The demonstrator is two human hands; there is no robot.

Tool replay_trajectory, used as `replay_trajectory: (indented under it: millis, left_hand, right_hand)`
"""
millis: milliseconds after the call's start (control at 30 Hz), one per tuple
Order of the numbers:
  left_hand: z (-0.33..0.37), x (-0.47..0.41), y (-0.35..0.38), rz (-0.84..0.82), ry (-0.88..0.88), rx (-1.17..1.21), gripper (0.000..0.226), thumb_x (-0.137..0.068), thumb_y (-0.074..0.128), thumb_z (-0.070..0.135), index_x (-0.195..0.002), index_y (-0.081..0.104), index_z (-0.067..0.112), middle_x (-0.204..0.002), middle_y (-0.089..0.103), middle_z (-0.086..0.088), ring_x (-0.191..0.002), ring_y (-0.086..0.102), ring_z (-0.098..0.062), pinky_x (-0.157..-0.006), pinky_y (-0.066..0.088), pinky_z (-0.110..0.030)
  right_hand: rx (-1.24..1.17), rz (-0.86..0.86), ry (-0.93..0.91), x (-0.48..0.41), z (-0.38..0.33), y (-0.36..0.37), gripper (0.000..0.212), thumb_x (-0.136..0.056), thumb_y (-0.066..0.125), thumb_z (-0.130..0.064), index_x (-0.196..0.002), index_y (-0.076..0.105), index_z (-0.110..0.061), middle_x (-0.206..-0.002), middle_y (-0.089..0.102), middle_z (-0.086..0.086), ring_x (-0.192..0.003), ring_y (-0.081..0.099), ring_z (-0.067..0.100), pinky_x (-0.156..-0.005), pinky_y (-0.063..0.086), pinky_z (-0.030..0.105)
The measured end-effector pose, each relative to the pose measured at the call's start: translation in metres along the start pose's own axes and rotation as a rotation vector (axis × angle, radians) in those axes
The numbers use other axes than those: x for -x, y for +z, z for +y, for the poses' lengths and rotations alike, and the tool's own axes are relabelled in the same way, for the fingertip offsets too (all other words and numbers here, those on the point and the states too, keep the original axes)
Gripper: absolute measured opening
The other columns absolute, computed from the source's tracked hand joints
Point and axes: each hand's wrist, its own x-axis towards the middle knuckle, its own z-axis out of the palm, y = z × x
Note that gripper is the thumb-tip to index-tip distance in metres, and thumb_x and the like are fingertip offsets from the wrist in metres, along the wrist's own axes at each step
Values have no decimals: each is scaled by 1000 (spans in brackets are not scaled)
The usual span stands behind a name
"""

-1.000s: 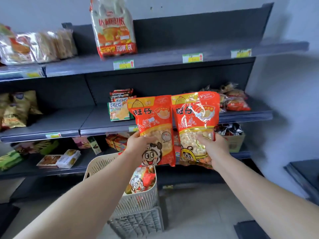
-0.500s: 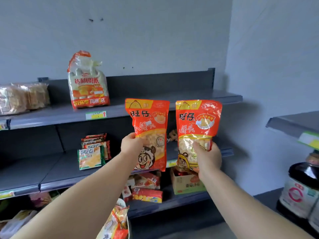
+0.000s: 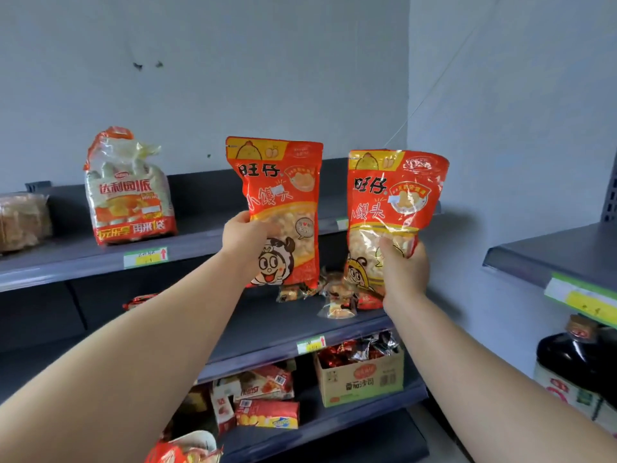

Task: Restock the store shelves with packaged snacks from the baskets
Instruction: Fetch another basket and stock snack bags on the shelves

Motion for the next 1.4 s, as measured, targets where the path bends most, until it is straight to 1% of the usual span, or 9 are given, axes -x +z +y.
replay_trajectory:
  millis: [167,267,433,633,800,1033,1200,1300,1400]
  left_hand:
    - [13,-55,24,109,85,71,13,-90,62,16,-86,57,27,-95,71,-3,-88,71,-26,-85,59,-46]
    - [15,-97,39,156,151,28,10,-90,61,22,-85,57,30,-93,70,-1,-87,70,-24,-84,59,-44]
    - [23,-161,61,97,171,83,13,-94,59,17,-90,62,29,-84,69,4,-80,69,-19,-68,57,-33]
    - [24,-249,97,37,79,155,24,-96,57,11,-79,59,27,-76,64,4,-73,66,-19,-71,57,-34]
    - [9,-302,125,52,9,118,23,-93,54,8,-75,53,22,-79,61,0,-90,63,-26,-92,53,-39]
    - [4,-355,170,24,-33,93,23,-94,57,10,-75,51,22,-78,59,-2,-75,57,-20,-83,52,-36]
    - [6,-390,210,-33,-69,120,11,-95,56,5,-92,59,15,-77,61,-3,-67,58,-19,-84,53,-39]
    - [6,-418,234,-79,-32,184,22,-94,57,6,-115,63,8,-94,66,-5,-82,63,-24,-88,53,-40]
    - [-6,-445,249,-140,-69,203,22,-90,63,11,-111,65,17,-102,73,-8,-93,70,-31,-87,57,-49]
  right_hand:
    - [56,97,-141,-44,-8,32,27,-86,68,-30,-107,58,-17,-111,37,1,-98,50,21,-85,49,38]
    - [-3,57,-192,-77,-5,57,22,-82,69,-36,-100,61,-25,-108,53,1,-91,62,18,-76,56,36]
    - [-29,35,-200,-130,-6,98,23,-69,63,-59,-87,58,-47,-104,65,-6,-93,67,18,-79,59,47]
    - [-104,77,-213,-189,-8,149,17,-86,66,-42,-101,60,-37,-100,68,-12,-91,68,16,-79,59,47]
    - [-177,89,-142,-228,6,170,20,-88,65,-34,-106,58,-32,-105,67,-8,-92,68,19,-77,59,49]
    - [-165,105,-126,-300,13,185,25,-92,62,-33,-115,53,-30,-109,65,-6,-93,68,21,-76,60,48]
    - [-163,-12,-94,-359,9,203,18,-91,63,-28,-107,57,-25,-102,67,-4,-87,69,19,-62,57,34]
    - [-152,-156,-33,-393,10,216,15,-93,63,-27,-107,58,-23,-98,68,-3,-83,68,18,-56,54,30]
    - [-126,-294,36,-420,22,230,19,-94,63,-27,-111,60,-20,-103,70,0,-89,70,21,-65,59,38]
